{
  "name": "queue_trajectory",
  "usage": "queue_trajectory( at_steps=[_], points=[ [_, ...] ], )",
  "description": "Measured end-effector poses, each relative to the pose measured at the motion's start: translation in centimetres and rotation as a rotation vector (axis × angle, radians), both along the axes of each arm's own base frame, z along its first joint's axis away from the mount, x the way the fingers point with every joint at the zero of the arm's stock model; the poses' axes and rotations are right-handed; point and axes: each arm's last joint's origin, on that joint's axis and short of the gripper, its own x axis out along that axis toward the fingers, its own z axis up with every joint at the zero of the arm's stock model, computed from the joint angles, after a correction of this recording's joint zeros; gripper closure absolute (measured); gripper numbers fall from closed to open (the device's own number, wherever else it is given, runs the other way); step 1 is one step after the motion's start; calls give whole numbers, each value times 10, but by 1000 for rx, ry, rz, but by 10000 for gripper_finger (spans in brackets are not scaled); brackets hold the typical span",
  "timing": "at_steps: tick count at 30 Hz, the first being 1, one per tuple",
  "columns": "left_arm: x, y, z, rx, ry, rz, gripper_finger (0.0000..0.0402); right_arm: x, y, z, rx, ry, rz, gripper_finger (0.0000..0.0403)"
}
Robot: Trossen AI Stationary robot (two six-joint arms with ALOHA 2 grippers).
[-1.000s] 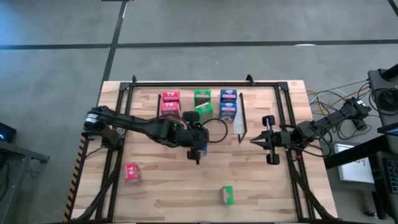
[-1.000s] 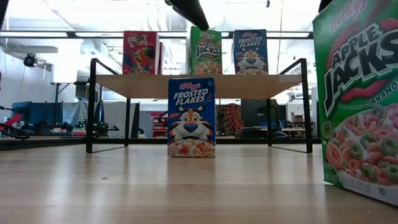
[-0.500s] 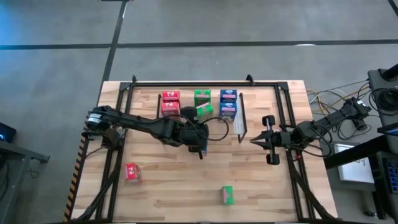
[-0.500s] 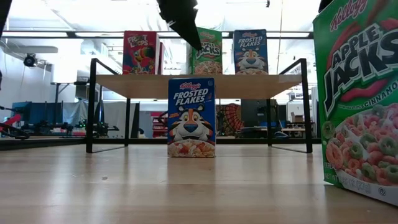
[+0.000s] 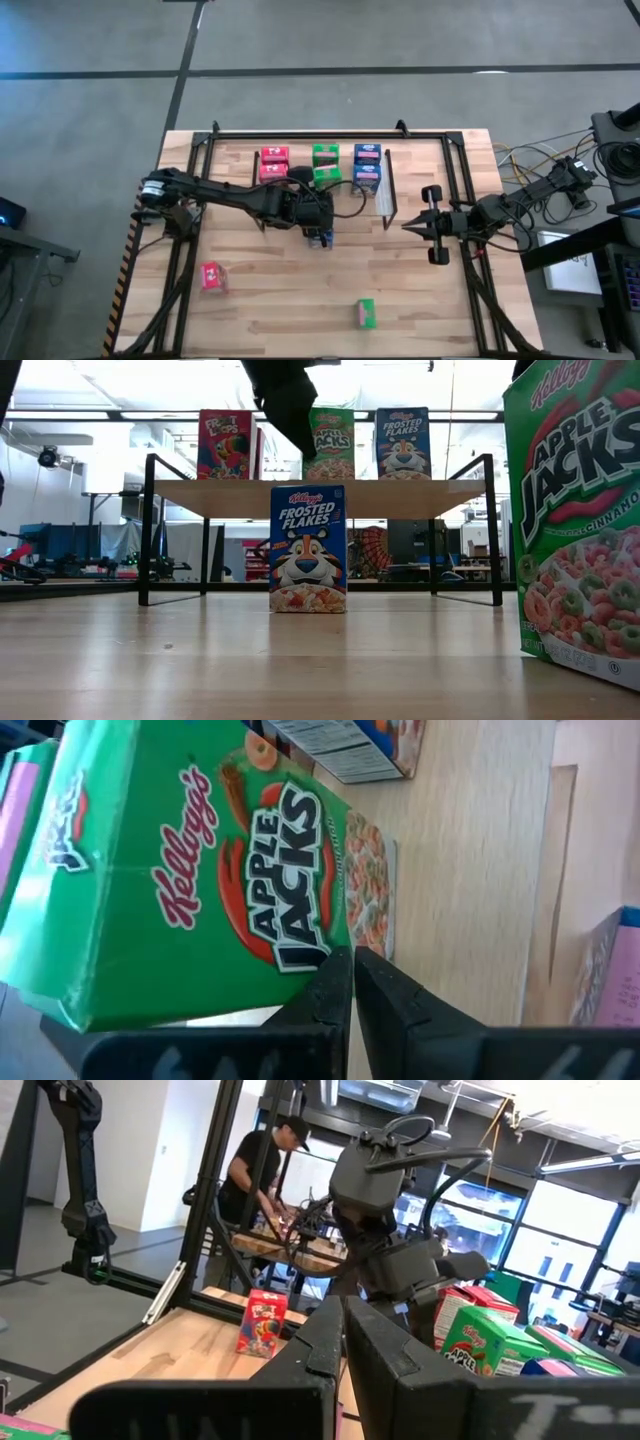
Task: Stack cereal on shelf
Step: Put the left green cereal box on the shelf, aligned with the other green cereal box
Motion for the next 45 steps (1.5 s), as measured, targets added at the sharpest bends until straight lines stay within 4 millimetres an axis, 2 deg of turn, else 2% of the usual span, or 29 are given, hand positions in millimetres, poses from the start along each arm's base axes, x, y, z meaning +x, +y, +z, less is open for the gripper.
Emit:
queue_trajectory(
  at_steps=[30,37,41,45],
  points=[
    [-2,3,-3,2,19,12,401,0,0,0,-6,1,-1,394],
    [-2,-7,-3,-27,-22,19,401,0,0,0,-6,1,-1,394],
    [1,-11,-7,-59,-47,-1,401,0,0,0,-6,1,-1,394],
    [2,-11,-20,-56,-47,-4,401,0,0,0,-5,2,-1,394]
  ],
)
